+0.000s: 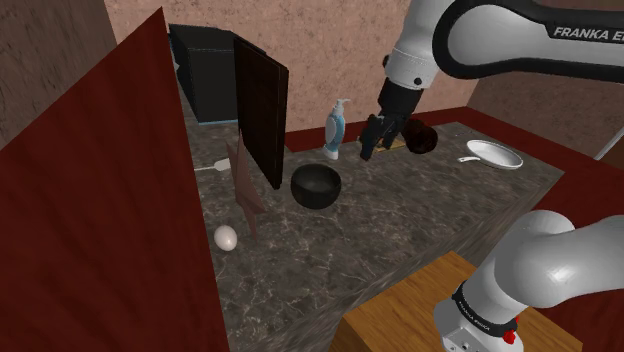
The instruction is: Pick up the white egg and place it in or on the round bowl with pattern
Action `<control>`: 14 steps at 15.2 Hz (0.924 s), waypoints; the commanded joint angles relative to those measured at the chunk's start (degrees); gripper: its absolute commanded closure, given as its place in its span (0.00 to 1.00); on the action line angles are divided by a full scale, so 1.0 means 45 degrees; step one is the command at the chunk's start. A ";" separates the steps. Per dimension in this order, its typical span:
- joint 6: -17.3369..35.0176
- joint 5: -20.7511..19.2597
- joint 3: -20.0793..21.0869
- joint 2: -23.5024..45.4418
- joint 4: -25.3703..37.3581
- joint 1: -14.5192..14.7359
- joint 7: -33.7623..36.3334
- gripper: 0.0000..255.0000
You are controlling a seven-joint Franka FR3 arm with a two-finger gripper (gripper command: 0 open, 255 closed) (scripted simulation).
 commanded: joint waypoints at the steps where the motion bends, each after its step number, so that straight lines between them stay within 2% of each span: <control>1: 0.0453 0.0069 0.0660 0.0602 0.0170 0.0021 0.0696 0.00; 8: 0.1979 -0.0339 0.2960 0.3225 0.1160 -0.0168 0.3235 0.00; 14: 0.2884 -0.1854 0.4889 0.6209 0.2702 -0.0518 0.5904 0.00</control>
